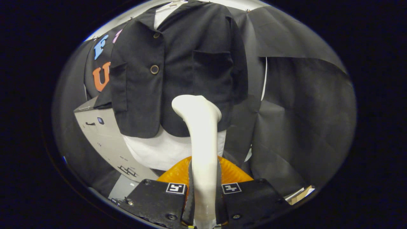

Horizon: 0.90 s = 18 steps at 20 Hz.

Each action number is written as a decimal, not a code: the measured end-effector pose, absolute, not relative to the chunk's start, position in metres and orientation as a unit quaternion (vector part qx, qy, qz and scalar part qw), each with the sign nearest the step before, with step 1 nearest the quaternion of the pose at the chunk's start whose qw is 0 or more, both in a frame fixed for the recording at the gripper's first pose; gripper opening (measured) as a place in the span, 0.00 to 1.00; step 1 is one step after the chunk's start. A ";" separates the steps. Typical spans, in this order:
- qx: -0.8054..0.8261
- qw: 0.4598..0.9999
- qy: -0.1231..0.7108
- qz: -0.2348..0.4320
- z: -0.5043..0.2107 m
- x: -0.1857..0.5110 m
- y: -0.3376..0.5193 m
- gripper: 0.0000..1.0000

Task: Iron the clothes twice with a garment steamer, once on the left side and once on the right side.

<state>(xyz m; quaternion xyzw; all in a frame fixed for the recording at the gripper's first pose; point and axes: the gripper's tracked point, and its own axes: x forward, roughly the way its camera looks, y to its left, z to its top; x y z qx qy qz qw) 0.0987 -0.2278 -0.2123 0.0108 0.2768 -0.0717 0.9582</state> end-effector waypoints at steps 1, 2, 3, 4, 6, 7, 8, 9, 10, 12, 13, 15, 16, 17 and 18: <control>0.008 0.957 0.281 -0.073 -0.218 0.097 -0.229 0.28; 0.006 0.955 0.289 -0.073 -0.227 0.095 -0.231 0.28; 0.006 0.952 0.297 -0.073 -0.236 0.091 -0.230 0.28; 0.005 0.949 0.306 -0.074 -0.245 0.088 -0.229 0.28; 0.001 0.942 0.328 -0.072 -0.264 0.076 -0.228 0.28; -0.001 0.938 0.341 -0.070 -0.275 0.069 -0.227 0.28; -0.001 0.933 0.354 -0.070 -0.286 0.062 -0.225 0.28; 0.000 0.928 0.366 -0.071 -0.294 0.053 -0.224 0.28; 0.003 0.925 0.373 -0.072 -0.301 0.044 -0.220 0.28; 0.011 0.927 0.369 -0.072 -0.300 0.024 -0.211 0.28; 0.012 0.930 0.360 -0.072 -0.295 0.014 -0.205 0.28; 0.016 0.937 0.341 -0.075 -0.278 -0.014 -0.199 0.29; 0.020 0.940 0.333 -0.079 -0.268 -0.028 -0.194 0.29; 0.023 0.943 0.322 -0.082 -0.256 -0.043 -0.190 0.28; 0.023 0.946 0.312 -0.085 -0.245 -0.058 -0.186 0.28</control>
